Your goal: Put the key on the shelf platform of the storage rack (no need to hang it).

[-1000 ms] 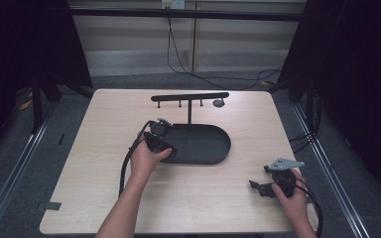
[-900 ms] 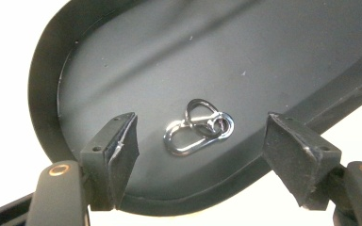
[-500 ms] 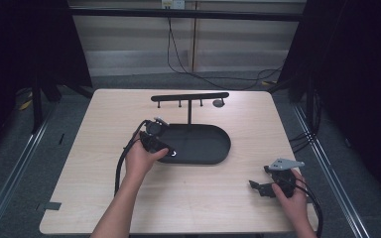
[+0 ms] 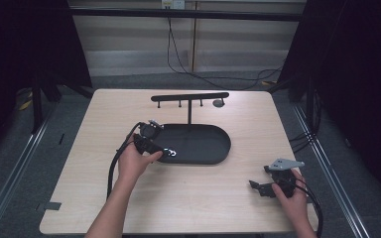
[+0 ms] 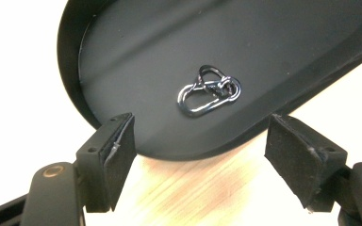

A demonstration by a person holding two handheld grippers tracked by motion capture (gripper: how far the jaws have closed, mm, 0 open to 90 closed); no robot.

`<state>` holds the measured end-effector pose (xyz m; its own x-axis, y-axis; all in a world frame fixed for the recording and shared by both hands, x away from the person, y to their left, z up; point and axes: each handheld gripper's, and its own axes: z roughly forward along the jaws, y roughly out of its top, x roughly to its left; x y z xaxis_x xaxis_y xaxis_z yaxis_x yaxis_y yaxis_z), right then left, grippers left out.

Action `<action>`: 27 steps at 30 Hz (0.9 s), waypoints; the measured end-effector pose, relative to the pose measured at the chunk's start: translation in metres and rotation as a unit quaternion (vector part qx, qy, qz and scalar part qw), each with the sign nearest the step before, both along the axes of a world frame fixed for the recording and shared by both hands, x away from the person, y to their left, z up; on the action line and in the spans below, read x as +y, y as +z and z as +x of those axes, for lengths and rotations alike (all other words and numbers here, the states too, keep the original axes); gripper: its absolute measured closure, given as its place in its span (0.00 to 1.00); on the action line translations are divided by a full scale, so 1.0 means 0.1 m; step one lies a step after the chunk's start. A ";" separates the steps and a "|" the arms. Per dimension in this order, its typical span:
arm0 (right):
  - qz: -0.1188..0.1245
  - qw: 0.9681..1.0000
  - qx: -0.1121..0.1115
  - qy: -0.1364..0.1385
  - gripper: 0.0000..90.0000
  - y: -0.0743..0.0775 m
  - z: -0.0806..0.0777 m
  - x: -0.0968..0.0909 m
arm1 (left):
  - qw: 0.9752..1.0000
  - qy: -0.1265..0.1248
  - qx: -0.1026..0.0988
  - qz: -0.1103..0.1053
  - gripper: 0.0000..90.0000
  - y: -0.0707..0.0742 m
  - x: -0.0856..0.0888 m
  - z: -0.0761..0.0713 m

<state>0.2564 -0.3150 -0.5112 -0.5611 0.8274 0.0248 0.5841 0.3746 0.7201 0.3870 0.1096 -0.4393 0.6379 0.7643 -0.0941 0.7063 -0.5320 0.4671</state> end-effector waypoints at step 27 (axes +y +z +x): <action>0.000 1.000 0.000 0.000 0.16 0.00 0.00 0.00 | 1.000 0.002 -0.004 0.001 0.27 -0.06 0.31 -0.16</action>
<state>0.2564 -0.3150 -0.5113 -0.5613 0.8273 0.0244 0.5839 0.3749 0.7201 0.3713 0.1405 -0.4449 0.6354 0.7671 -0.0885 0.7051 -0.5297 0.4714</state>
